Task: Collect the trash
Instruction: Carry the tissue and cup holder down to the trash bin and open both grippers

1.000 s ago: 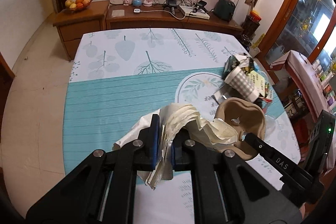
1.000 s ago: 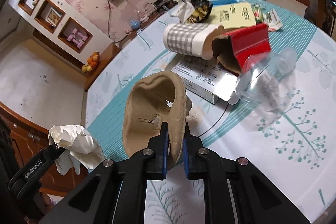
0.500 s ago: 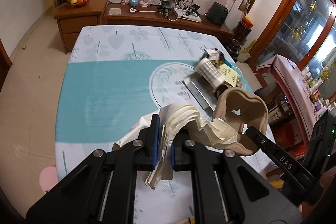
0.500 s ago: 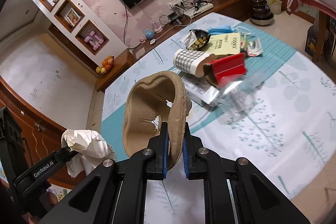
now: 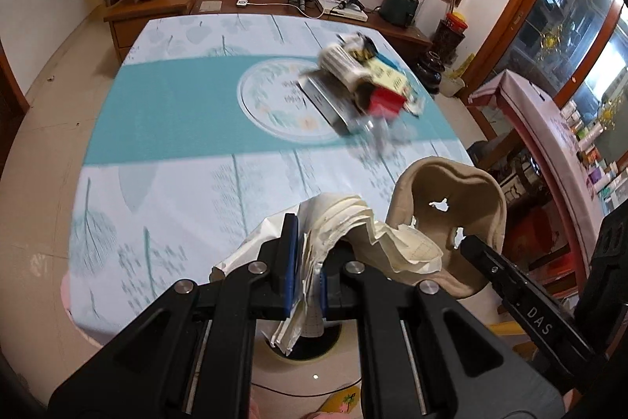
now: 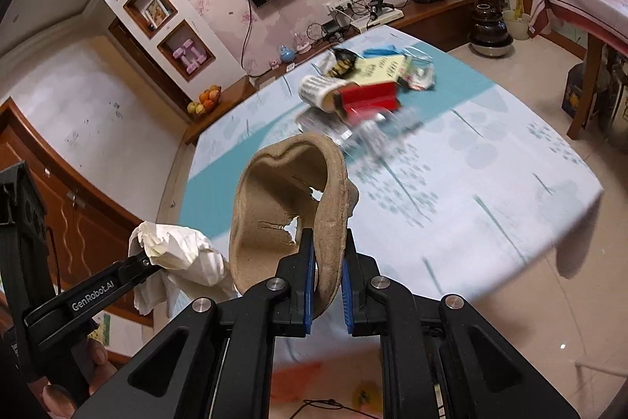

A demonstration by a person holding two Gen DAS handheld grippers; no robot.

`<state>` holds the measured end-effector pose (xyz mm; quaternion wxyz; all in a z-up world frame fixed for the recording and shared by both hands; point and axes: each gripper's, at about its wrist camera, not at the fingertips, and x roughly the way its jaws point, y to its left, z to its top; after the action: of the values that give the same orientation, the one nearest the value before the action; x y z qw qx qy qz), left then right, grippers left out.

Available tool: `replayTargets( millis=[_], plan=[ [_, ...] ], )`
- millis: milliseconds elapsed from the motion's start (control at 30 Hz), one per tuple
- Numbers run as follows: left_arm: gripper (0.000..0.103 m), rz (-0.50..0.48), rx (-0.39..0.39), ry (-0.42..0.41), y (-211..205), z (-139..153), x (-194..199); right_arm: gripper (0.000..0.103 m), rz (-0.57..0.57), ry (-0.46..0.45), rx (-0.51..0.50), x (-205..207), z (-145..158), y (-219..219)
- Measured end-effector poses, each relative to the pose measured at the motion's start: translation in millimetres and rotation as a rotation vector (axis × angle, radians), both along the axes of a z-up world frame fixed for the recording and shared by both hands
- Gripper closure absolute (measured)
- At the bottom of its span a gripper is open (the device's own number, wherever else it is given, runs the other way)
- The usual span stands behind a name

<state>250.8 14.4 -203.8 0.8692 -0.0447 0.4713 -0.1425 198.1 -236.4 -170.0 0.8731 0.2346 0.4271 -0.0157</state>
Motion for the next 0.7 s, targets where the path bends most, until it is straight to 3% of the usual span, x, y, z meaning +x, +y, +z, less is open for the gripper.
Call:
replayTargets(
  millis=[367, 700],
  plan=[
    [0.097, -0.008, 0.037, 0.034, -51.5, -64.5, -102.9, 0.092, 0.083, 0.085, -0.097, -100.5, -41.5, -39.8],
    [0.097, -0.025, 0.113, 0.065, -77.8, -163.5, -150.5, 0.092, 0.124, 0.209, -0.131, -147.5, -139.1, -56.1]
  ],
)
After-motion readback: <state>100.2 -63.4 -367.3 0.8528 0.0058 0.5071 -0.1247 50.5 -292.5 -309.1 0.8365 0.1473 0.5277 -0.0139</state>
